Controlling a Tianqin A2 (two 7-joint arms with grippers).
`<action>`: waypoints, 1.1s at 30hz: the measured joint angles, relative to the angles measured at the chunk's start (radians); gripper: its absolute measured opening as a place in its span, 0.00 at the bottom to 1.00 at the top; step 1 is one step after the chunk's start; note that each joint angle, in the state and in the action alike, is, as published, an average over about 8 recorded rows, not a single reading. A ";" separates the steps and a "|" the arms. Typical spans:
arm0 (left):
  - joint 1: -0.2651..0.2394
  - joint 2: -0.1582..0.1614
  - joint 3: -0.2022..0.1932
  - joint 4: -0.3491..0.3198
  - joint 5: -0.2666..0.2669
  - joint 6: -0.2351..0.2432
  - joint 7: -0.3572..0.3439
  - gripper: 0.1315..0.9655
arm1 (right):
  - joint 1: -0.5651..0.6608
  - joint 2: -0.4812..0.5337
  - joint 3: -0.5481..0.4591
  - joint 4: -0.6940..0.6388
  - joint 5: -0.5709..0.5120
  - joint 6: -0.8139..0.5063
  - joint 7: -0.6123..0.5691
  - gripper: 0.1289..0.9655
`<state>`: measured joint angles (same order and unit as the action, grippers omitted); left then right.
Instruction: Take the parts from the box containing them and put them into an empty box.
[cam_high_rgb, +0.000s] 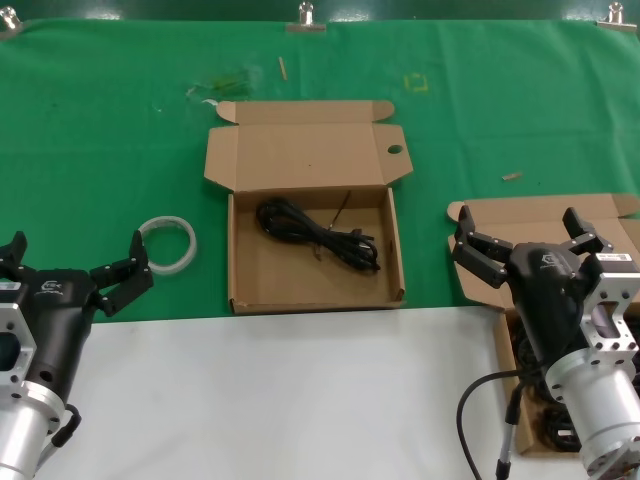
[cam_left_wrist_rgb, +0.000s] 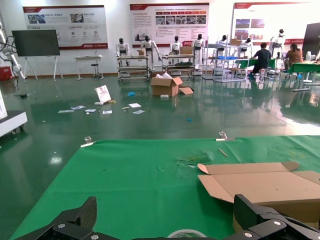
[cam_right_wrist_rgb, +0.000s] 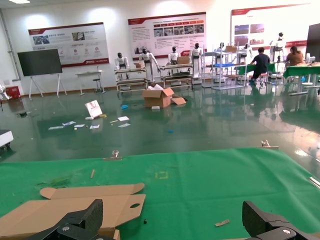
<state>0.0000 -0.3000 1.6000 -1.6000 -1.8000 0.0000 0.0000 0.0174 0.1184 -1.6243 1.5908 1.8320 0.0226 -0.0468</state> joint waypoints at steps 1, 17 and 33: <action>0.000 0.000 0.000 0.000 0.000 0.000 0.000 1.00 | 0.000 0.000 0.000 0.000 0.000 0.000 0.000 1.00; 0.000 0.000 0.000 0.000 0.000 0.000 0.000 1.00 | 0.000 0.000 0.000 0.000 0.000 0.000 0.000 1.00; 0.000 0.000 0.000 0.000 0.000 0.000 0.000 1.00 | 0.000 0.000 0.000 0.000 0.000 0.000 0.000 1.00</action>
<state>0.0000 -0.3000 1.6000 -1.6000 -1.8000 0.0000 0.0000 0.0174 0.1184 -1.6243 1.5908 1.8320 0.0226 -0.0468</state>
